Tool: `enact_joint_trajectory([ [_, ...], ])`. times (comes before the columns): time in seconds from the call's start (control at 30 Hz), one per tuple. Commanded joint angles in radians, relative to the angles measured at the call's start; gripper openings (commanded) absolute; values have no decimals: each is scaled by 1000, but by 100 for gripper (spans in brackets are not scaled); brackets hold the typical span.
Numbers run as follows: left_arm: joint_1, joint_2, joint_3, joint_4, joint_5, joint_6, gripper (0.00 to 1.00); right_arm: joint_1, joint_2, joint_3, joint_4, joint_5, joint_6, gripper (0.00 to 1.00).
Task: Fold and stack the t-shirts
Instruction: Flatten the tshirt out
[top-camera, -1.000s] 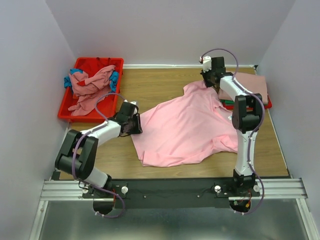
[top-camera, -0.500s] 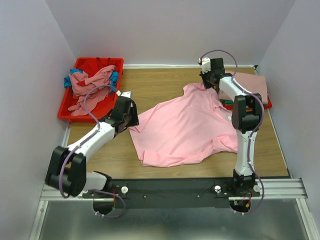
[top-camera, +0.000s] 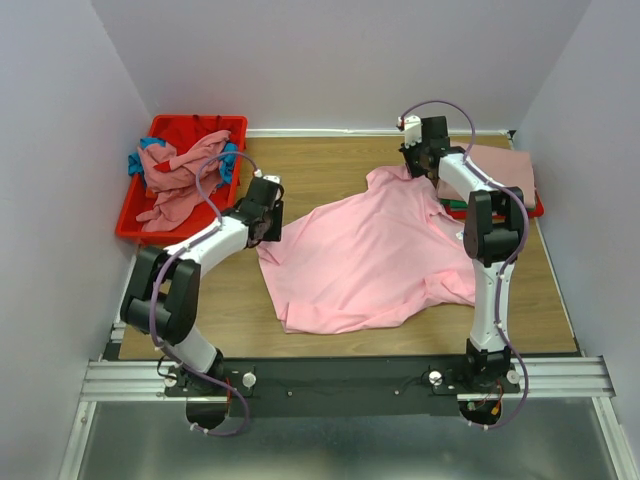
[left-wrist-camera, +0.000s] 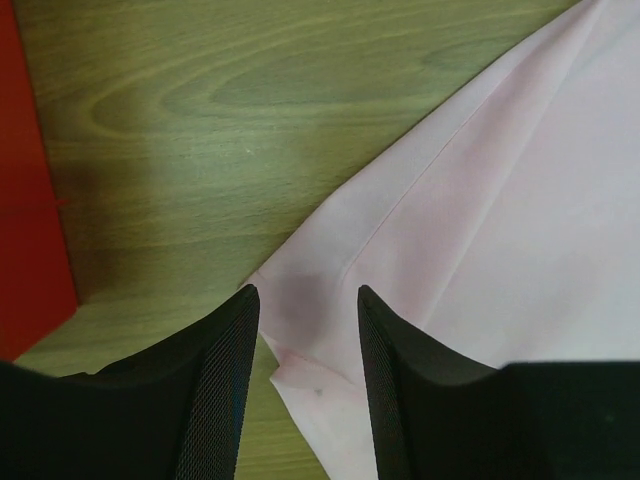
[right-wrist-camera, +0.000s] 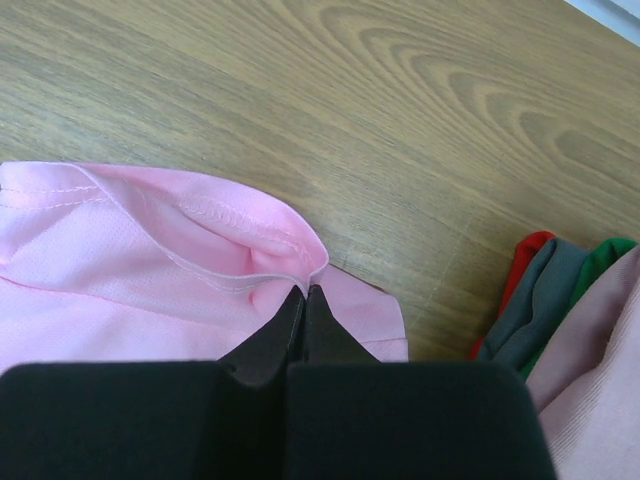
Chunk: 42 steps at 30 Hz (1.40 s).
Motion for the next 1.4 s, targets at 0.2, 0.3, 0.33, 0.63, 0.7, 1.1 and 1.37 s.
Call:
enact_joint_trajectory([
  [0.2, -19, 99, 25, -62, -3, 64, 48, 1, -18, -8, 13, -13, 9, 0],
  [0.3, -21, 122, 30, -76, -5, 62, 46, 1, -17, -4, 13, -13, 11, 0],
  [0.33, -22, 136, 32, -77, -8, 61, 45, 1, -17, -5, 13, -13, 12, 0],
  [0.63, -33, 174, 44, -88, -38, 53, 35, 3, -18, -7, 13, -17, 12, 0],
  [0.7, -33, 185, 45, -87, -38, 51, 30, 3, -18, -7, 13, -18, 15, 0],
  [1.1, -34, 42, 81, -111, -49, 27, 5, 3, -40, 1, 13, -20, 11, 0],
  [1.37, -33, -59, 99, -136, 23, 30, 4, 1, -71, 21, 13, -17, 9, 0],
])
